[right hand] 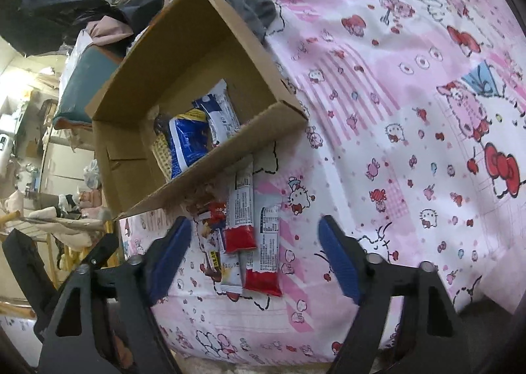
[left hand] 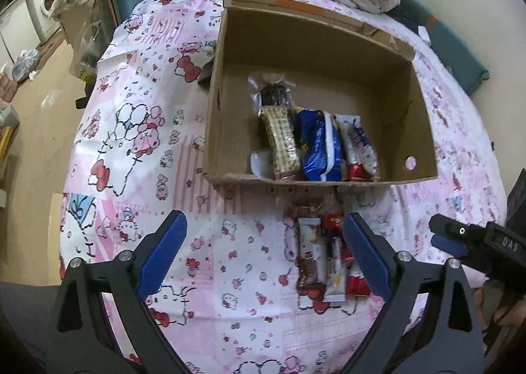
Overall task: Organize snacks
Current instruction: 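Move the right tool to the snacks and grasp a white red-ended bar, then hold the white bar while the left tool grasps a brown-and-white chocolate bar, then lower both bars into the box and open both tools, then move the right tool to the snacks and grasp another white red-ended bar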
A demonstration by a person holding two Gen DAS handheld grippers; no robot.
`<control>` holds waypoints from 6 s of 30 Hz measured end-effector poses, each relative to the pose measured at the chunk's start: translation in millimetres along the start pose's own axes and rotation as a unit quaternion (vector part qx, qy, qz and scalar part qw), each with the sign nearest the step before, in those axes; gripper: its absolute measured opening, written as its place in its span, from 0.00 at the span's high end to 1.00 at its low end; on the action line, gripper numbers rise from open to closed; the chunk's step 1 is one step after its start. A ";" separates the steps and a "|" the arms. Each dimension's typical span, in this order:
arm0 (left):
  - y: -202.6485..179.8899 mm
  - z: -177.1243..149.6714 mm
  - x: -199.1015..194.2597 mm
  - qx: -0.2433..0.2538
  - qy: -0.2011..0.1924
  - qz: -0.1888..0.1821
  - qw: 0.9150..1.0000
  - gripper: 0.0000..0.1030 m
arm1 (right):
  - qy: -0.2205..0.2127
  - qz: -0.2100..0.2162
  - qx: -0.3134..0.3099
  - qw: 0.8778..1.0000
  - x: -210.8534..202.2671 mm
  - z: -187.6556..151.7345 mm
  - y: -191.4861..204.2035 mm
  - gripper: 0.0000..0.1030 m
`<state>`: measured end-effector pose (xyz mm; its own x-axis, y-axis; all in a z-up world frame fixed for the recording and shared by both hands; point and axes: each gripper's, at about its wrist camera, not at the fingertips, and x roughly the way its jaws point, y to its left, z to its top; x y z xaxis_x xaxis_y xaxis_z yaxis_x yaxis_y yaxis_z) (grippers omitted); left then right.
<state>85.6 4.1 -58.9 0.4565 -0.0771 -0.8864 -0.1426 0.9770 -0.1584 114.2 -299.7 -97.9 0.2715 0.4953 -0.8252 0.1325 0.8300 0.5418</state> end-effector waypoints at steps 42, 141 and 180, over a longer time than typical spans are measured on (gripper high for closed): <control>-48.0 -40.1 97.9 0.088 0.162 -0.039 0.982 0.72 | 0.035 -0.089 -0.105 0.990 20.4 -21.5 15.0 0.69; -14.7 82.1 21.4 0.032 -0.032 -0.037 0.998 0.19 | -0.066 0.004 -0.152 0.986 14.3 65.0 75.8 0.27; 33.4 3.9 4.9 -0.046 0.056 0.010 0.997 0.18 | 0.067 -0.115 -0.156 0.979 79.0 -7.6 60.9 0.45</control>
<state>86.5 37.1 -66.9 0.3534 -0.0849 -0.9316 -0.2336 0.9563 -0.1758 136.5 -208.1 -131.3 0.1390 0.2987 -0.9442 -0.1286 0.9508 0.2818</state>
